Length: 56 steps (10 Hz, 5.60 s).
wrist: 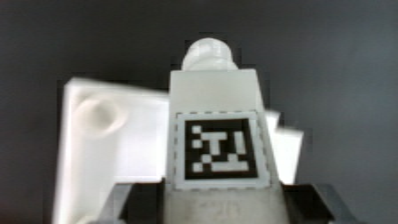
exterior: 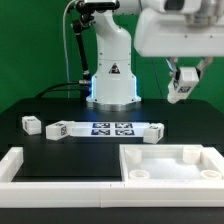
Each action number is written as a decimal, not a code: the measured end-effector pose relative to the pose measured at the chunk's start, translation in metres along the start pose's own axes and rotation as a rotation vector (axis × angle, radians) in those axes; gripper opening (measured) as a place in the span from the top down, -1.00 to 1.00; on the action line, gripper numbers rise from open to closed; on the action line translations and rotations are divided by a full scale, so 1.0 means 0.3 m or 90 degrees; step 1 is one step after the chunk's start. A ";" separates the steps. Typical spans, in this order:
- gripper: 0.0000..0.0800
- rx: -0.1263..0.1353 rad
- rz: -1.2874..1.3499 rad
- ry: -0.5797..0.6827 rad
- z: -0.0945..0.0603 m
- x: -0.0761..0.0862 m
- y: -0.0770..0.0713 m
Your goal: Assemble square table
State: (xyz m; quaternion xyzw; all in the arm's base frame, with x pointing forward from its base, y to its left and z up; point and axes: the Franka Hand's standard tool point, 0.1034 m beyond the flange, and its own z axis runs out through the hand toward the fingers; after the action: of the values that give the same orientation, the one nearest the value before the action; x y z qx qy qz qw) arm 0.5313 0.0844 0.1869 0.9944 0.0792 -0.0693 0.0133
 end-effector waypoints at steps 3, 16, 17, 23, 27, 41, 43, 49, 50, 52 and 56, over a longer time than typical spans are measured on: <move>0.27 0.004 -0.001 0.143 0.012 0.012 -0.015; 0.27 0.044 0.017 0.357 0.099 0.225 -0.063; 0.27 0.046 0.023 0.380 0.100 0.252 -0.058; 0.27 0.046 0.032 0.399 0.144 0.337 -0.038; 0.27 0.048 0.033 0.388 0.202 0.359 -0.039; 0.27 0.039 0.024 0.379 0.271 0.361 -0.072; 0.03 0.039 0.024 0.379 0.271 0.361 -0.072; -0.62 0.039 0.023 0.379 0.271 0.361 -0.072; -0.62 0.039 0.023 0.379 0.271 0.361 -0.072; -0.62 0.039 0.023 0.379 0.271 0.361 -0.072; -0.62 0.046 0.067 0.271 0.277 0.343 -0.080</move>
Offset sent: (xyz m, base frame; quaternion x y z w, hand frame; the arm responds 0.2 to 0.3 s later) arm 0.0000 0.0000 0.0000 0.0000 0.1296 0.0000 0.9916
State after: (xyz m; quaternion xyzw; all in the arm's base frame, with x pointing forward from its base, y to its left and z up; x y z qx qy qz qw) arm 0.6169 0.1210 0.0898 0.9892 0.0254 0.1400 -0.0353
